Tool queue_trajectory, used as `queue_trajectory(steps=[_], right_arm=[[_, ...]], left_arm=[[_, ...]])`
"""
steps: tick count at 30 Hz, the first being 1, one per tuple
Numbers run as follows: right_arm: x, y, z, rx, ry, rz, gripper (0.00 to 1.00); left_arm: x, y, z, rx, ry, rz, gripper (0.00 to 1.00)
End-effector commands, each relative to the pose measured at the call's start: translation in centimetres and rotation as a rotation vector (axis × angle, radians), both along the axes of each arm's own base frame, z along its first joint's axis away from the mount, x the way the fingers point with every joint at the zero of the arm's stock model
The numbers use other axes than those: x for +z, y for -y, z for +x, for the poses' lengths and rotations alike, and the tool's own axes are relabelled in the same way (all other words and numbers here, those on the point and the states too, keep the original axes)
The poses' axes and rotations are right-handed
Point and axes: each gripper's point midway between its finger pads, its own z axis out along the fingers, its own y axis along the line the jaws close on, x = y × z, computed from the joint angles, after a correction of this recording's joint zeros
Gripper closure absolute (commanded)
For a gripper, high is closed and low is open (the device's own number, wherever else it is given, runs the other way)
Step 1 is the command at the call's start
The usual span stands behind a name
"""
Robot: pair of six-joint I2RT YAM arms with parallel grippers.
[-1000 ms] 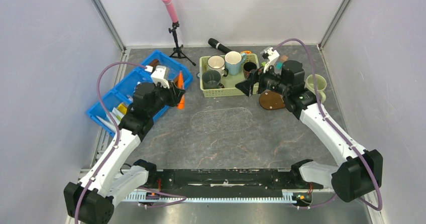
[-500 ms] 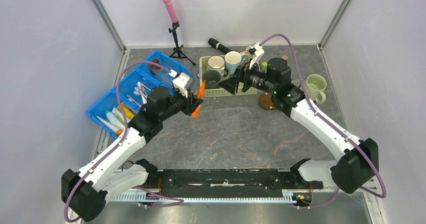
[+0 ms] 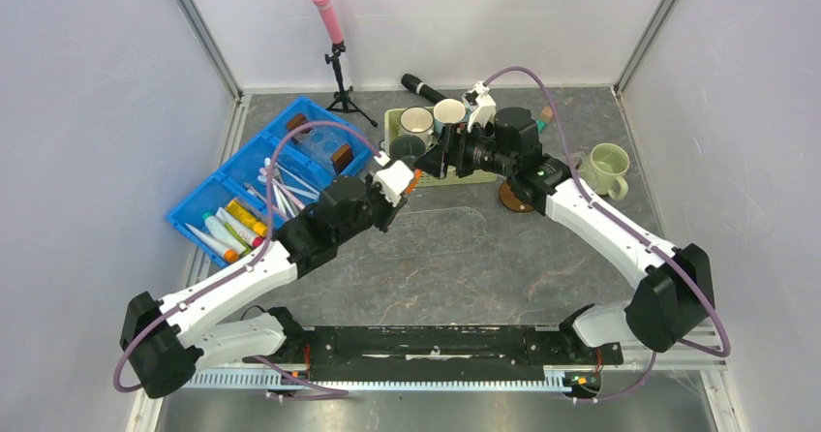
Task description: Prepare toiletry sets of a toothbrush and toothpaste on the tray
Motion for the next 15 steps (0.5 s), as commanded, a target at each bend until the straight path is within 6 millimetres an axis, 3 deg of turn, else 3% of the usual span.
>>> queue_trajectory(steps=[1, 5, 15], right_arm=[[1.9, -0.6, 0.0, 0.017, -0.018, 0.024, 0.18], [1.8, -0.7, -0.4, 0.033, -0.033, 0.017, 0.21], [-1.3, -0.8, -0.7, 0.057, -0.144, -0.05, 0.33]], left_arm=[[2.7, -0.1, 1.5, 0.033, 0.197, 0.131, 0.83], [2.6, 0.2, 1.7, 0.048, 0.26, 0.198, 0.84], [2.7, 1.5, 1.3, 0.046, 0.384, 0.302, 0.84]])
